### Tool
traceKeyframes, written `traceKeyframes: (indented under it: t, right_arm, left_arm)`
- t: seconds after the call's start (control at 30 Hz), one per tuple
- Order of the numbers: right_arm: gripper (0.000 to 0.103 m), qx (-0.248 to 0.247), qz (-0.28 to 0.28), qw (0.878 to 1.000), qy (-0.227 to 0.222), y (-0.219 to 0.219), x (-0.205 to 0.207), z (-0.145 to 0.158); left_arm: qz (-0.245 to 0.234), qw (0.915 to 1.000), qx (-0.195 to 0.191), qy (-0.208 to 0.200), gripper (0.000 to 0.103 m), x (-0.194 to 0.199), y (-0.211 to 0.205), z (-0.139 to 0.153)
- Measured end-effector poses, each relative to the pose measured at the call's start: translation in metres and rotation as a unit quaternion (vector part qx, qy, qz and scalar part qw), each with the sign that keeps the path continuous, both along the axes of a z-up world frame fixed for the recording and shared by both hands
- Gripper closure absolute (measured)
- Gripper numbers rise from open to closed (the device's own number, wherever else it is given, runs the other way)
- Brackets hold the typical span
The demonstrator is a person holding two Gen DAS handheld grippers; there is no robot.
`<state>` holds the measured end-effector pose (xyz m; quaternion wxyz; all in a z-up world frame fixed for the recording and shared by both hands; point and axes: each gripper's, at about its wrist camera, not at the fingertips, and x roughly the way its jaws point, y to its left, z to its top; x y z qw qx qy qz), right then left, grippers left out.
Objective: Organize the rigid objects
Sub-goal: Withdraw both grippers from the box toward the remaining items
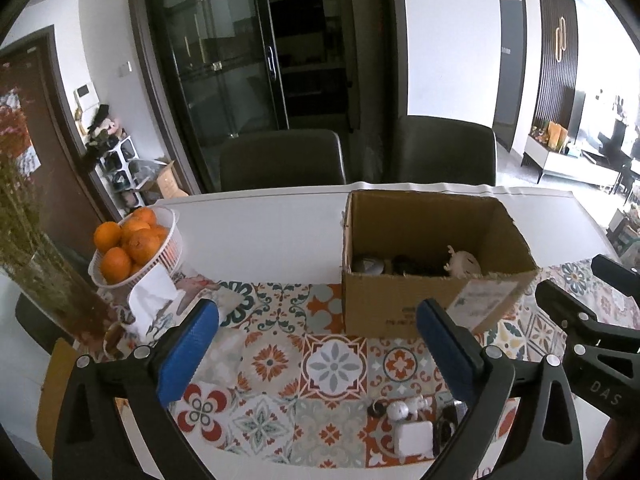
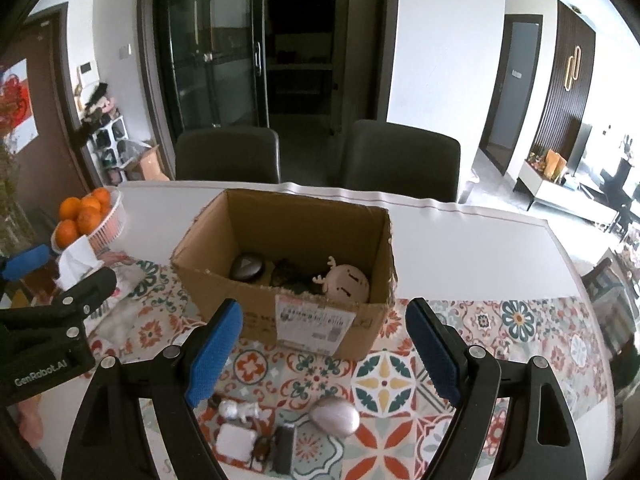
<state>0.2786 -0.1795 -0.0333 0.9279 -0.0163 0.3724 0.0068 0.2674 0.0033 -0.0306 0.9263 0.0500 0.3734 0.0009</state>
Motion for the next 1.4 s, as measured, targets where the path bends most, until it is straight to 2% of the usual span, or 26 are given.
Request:
traceKeyframes:
  t: [0.27, 0.53, 1.23, 1.4]
  right_arm:
    - [0.019, 0.009, 0.013, 1.000, -0.011, 0.006, -0.033, -0.005]
    - [0.019, 0.014, 0.019, 1.000, -0.012, 0.011, -0.055, -0.020]
    - [0.020, 0.031, 0.045, 0.996, 0.068, 0.019, -0.071, -0.099]
    - [0.028, 0.033, 0.043, 0.995, 0.085, 0.016, -0.071, -0.116]
  left_arm:
    - [0.000, 0.9998, -0.019, 0.009, 0.001, -0.032, 0.005, -0.009]
    - [0.010, 0.9997, -0.014, 0.016, 0.001, -0.057, 0.010, -0.026]
    - [0.009, 0.9957, 0.000, 0.092, 0.002, -0.072, 0.012, -0.104]
    - [0.005, 0.9952, 0.000, 0.098, 0.002, -0.072, 0.010, -0.117]
